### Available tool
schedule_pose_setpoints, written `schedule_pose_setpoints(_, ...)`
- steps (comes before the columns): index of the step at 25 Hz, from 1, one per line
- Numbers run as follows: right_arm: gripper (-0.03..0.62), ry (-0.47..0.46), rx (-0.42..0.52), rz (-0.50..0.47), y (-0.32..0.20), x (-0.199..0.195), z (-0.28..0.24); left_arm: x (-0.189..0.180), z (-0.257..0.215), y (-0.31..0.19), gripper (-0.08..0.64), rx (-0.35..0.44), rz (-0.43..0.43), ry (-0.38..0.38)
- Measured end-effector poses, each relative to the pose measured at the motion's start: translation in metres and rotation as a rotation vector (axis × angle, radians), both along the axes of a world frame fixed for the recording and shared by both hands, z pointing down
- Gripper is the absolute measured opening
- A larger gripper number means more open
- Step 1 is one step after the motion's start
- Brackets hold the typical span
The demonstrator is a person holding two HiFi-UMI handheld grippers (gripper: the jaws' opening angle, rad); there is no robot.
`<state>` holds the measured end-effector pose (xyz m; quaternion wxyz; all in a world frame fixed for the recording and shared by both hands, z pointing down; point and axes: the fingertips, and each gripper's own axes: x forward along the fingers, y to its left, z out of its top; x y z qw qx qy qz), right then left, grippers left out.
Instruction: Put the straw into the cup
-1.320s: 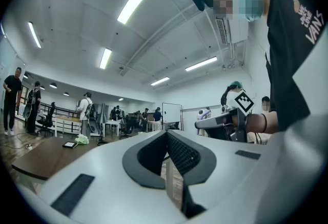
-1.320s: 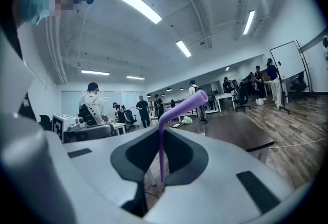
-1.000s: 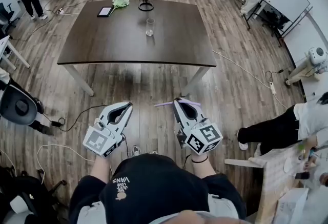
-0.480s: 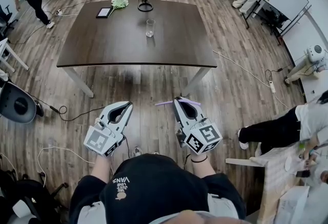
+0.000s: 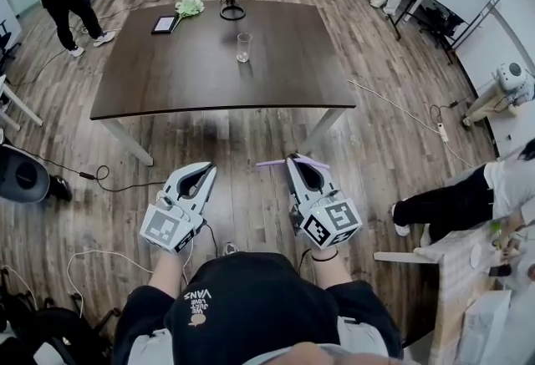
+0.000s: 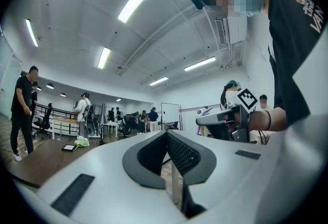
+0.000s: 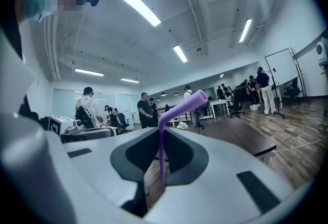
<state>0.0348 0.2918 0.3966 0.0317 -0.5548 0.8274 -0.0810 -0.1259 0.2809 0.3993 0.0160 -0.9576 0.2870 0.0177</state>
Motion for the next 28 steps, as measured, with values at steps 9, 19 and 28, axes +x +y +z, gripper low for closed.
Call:
schedule_pose_setpoints(9, 0.041, 0.057, 0.018, 0.055, -0.028, 0.000, 0.011, 0.000, 0.013, -0.037, 0.011, -0.016, -0.051, 0.011)
schedule_pose_setpoints(19, 0.041, 0.047, 0.015, 0.037, -0.095, 0.029, 0.023, 0.018, 0.023, -0.099, 0.009, -0.032, -0.134, 0.004)
schedule_pose_setpoints(28, 0.041, 0.039, 0.024, -0.017, -0.156, 0.068, 0.026, 0.061, 0.023, -0.151, 0.009, -0.020, -0.177, -0.007)
